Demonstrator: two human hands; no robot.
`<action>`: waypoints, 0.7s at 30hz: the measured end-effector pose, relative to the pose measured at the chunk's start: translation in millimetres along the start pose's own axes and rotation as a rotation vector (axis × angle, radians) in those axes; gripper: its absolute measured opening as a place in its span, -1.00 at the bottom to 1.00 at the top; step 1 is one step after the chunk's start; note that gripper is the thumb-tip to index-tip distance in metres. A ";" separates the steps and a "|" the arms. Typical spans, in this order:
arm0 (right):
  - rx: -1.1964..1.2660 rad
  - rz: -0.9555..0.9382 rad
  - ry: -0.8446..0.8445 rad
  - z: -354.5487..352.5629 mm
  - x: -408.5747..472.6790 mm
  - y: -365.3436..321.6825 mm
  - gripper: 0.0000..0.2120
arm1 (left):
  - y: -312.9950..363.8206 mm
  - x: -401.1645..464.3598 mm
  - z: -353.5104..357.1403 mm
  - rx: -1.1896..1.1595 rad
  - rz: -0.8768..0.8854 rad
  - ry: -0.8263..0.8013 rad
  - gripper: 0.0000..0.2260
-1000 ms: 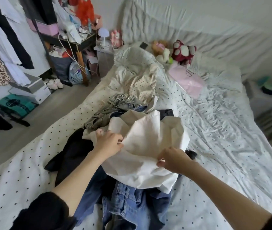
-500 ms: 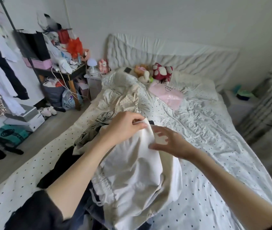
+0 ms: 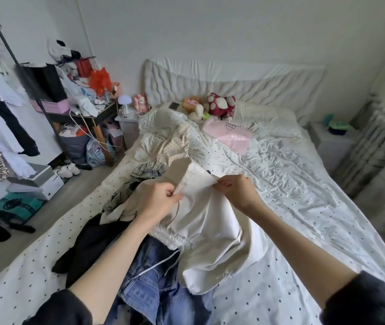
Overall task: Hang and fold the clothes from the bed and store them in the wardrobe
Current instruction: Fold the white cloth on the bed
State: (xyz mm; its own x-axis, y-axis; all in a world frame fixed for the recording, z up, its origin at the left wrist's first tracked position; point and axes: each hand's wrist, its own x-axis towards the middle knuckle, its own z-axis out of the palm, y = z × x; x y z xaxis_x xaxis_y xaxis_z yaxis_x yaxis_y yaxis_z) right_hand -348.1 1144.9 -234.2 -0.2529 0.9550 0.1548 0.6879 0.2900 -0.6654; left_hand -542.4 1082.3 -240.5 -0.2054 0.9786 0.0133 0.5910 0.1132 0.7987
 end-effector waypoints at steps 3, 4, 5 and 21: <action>-0.054 0.100 -0.030 4.6 -19.8 28.0 -0.71 | 11.4 3.2 8.8 -0.167 -0.075 -0.013 -0.84; -0.070 0.156 -0.033 6.0 -29.6 40.6 -0.65 | 12.8 3.7 13.6 -0.187 -0.101 -0.036 -0.88; -0.082 0.215 -0.040 9.1 -38.9 53.3 -0.61 | 11.4 3.0 17.1 -0.197 -0.128 -0.049 -0.88; 0.553 1.064 -0.156 119.3 -140.0 176.6 -0.79 | -39.2 -26.0 46.0 -0.214 -0.157 0.079 -0.85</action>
State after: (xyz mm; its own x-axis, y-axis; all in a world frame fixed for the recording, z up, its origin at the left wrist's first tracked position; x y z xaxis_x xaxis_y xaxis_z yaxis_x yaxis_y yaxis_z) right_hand -272.4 1055.0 -460.5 0.1570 0.6708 -0.7248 0.2271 -0.7388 -0.6345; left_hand -524.3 1060.4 -299.8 -0.3469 0.9344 -0.0804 0.3707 0.2153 0.9034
